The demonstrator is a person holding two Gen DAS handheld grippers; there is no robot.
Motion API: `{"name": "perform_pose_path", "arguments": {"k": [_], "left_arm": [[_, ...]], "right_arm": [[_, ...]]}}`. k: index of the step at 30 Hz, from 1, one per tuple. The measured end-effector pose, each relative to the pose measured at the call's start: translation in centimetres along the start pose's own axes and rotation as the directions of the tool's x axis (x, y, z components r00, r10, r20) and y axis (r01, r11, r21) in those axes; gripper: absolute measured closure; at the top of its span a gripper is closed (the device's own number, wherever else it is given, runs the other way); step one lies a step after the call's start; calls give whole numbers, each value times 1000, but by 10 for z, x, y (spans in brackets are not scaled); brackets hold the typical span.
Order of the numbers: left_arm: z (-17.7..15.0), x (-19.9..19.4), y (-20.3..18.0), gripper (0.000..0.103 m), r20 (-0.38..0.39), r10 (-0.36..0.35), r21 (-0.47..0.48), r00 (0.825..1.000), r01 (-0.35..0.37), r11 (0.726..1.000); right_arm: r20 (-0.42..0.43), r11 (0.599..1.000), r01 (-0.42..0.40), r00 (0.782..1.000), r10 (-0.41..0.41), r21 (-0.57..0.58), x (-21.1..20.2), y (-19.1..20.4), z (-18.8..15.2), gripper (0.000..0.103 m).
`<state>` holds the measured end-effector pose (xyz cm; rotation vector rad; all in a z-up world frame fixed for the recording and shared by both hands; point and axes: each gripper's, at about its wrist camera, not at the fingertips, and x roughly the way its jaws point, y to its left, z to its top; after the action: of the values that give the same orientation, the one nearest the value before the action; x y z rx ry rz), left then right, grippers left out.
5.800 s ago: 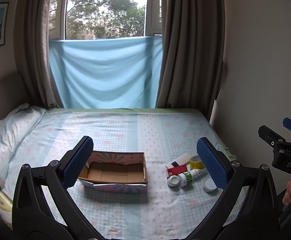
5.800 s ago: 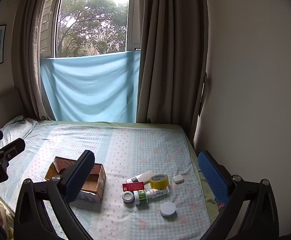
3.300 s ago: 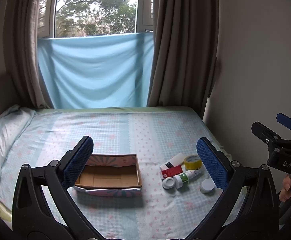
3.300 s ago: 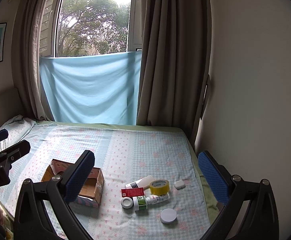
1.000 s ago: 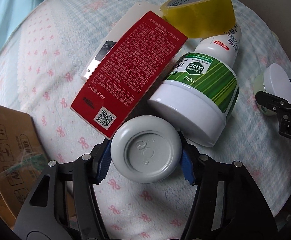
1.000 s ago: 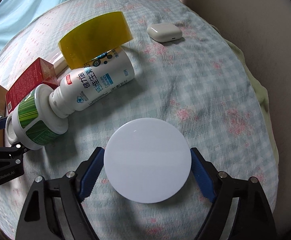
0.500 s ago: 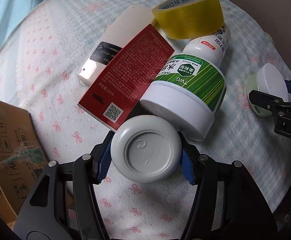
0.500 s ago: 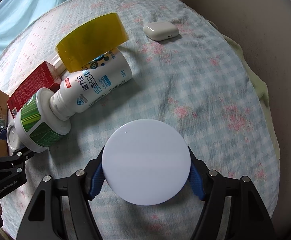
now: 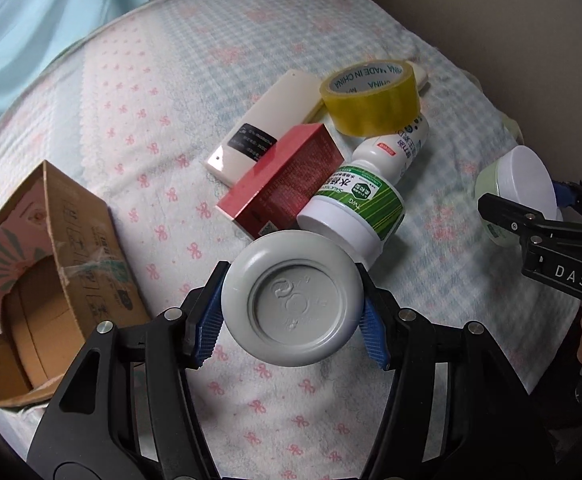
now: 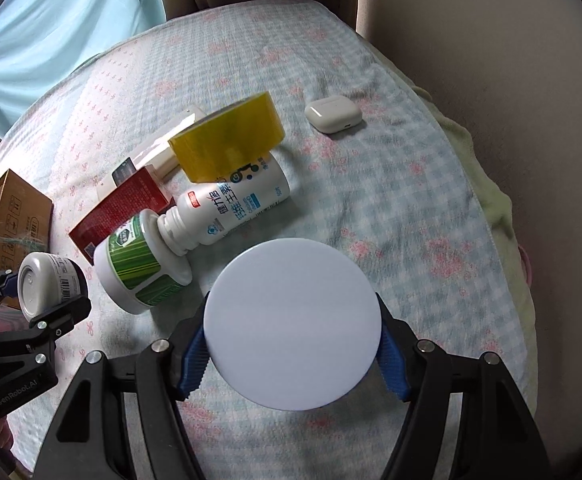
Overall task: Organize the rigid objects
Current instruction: 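Carry the grey lid and white container into the cardboard box and release both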
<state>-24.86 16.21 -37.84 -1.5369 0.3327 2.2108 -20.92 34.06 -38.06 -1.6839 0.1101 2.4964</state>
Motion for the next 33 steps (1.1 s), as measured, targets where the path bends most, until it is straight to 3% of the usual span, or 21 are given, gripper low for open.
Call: {"name": "perform_pose_path", "arguments": {"k": [11, 21, 28, 33], "left_arm": [[-17, -113, 100, 48, 128, 70, -187, 989, -45, 981], [-57, -189, 239, 48, 159, 128, -265, 979, -82, 961], [-88, -206, 325, 48, 125, 148, -293, 981, -106, 950], [-95, -191, 361, 48, 92, 128, -279, 987, -97, 955]], "right_arm": [[118, 988, -41, 991, 59, -146, -89, 63, 35, 37], [150, 956, -113, 976, 158, -272, -158, 199, 56, 37], [140, 925, -175, 962, 233, -338, -177, 303, 55, 37], [110, 902, -196, 960, 256, -384, -166, 364, 51, 37]]}}
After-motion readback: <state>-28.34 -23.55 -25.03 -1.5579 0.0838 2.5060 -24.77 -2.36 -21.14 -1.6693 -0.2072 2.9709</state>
